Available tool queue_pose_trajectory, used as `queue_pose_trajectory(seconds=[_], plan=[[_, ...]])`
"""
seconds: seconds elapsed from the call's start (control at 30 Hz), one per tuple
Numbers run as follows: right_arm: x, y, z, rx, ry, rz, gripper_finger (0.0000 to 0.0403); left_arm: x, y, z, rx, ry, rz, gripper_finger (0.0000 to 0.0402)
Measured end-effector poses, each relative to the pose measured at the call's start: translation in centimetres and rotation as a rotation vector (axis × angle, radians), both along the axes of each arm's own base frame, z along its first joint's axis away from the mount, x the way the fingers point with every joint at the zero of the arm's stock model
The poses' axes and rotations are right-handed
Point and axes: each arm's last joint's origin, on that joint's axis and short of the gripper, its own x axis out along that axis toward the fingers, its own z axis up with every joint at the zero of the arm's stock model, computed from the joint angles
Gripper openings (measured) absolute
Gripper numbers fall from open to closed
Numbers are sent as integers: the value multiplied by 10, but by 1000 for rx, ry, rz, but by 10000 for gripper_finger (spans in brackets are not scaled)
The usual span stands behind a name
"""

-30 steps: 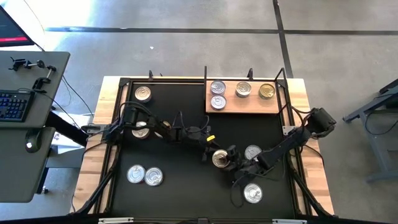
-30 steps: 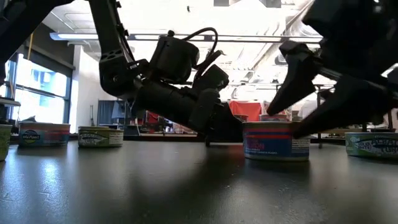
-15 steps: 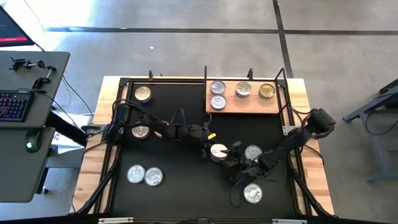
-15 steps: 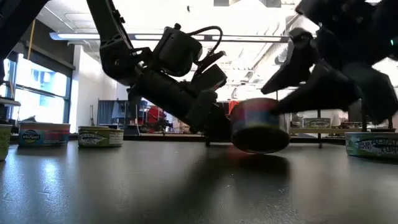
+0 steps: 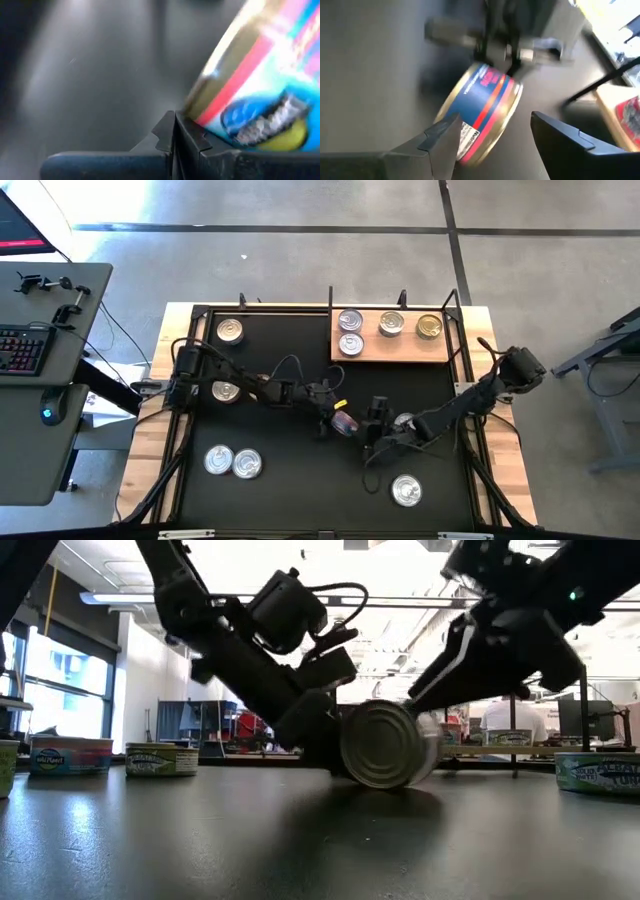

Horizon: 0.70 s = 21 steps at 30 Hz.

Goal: Stack canned seafood by type on shelf
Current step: Put the blue-pink tuna can on the shelf

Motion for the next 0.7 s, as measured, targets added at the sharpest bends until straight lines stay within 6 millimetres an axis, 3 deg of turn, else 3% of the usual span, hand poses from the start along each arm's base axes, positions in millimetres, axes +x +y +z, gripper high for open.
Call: queue_pose_trajectory(seconds=[0.3,0.53,0.7], plan=[[-10,-14,16,79,-2,-92,233,-20,6,23,119,150,77,5],[-14,-16,38,328,-38,-40,242,-28,8,29,164,209,145,5],[-6,-23,27,356,6,-35,268,-26,1,31,121,176,145,5]])
